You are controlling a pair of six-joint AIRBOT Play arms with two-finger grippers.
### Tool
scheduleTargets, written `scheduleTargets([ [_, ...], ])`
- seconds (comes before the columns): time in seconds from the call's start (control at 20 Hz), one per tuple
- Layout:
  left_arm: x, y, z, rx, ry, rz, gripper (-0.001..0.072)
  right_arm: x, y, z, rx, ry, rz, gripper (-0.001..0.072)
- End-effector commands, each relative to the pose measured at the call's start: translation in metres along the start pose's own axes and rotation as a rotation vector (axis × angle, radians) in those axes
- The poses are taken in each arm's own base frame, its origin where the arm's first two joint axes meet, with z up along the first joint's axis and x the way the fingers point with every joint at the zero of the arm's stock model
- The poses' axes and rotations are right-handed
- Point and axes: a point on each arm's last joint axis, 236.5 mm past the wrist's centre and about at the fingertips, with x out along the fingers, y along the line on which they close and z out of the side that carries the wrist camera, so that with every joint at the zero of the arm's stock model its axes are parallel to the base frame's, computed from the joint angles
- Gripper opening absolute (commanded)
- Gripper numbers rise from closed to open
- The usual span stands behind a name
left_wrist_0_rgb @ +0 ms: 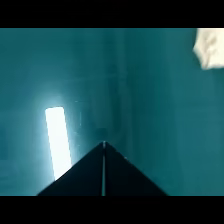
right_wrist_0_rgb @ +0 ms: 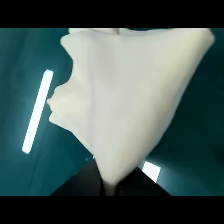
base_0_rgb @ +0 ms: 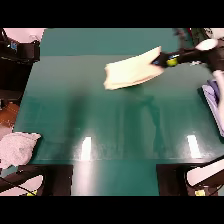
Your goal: Fold the shirts.
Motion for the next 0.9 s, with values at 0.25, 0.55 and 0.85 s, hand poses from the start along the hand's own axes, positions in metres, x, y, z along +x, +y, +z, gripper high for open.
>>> scheduleTargets([
  [0.25, -0.005, -0.046, -0.005, -0.029, 0.023, -0.197, 0.0032, -0.213, -0.185, 0.047, 0.183, -0.413, -0.383, 0.0016],
  [0.55, -0.008, -0.059, -0.009, -0.041, 0.042, -0.249, 0.0031, -0.275, -0.234, 0.042, 0.215, -0.526, -0.499, 0.0016],
  [0.85, -0.009, -0.063, -0.013, -0.041, 0.059, -0.264, 0.0032, -0.32, -0.213, 0.076, 0.083, -0.628, -0.527, 0.0016],
])
